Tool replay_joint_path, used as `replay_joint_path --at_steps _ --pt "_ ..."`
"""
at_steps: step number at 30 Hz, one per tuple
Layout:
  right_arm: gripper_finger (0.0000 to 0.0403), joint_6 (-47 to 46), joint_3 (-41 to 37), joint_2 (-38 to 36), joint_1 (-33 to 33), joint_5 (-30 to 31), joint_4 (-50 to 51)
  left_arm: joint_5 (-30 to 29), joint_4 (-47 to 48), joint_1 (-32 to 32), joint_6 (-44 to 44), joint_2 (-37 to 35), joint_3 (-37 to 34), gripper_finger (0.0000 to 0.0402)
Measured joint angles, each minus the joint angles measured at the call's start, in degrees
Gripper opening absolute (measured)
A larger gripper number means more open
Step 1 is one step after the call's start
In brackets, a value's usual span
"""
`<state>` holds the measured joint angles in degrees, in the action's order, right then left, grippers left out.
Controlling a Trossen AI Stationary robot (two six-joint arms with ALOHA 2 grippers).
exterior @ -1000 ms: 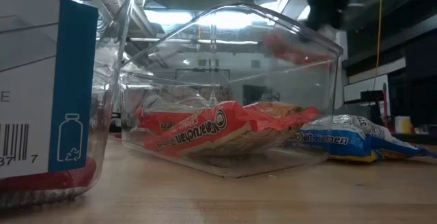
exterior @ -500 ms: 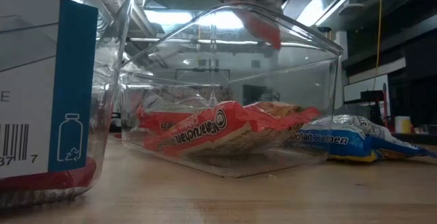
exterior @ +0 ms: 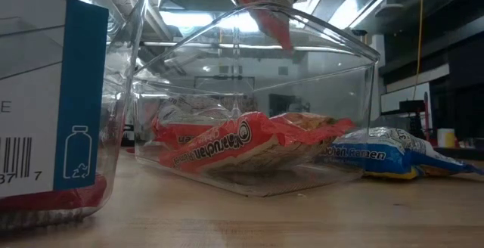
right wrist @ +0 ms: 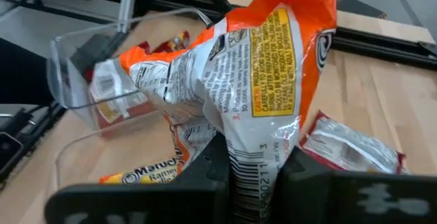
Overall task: Sort Maruchan noodles
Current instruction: Put the orange noodle pack into the top transparent bin
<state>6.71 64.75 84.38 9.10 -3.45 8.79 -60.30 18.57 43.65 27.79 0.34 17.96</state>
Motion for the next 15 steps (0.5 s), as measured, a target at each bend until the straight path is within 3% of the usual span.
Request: replay_joint_path --at_steps 15 --pt "0.0031 4.3 0.0 2.3 2.2 -11.7 -0.9 -0.1 0.0 0.0 0.2 0.0 0.0 0.0172"
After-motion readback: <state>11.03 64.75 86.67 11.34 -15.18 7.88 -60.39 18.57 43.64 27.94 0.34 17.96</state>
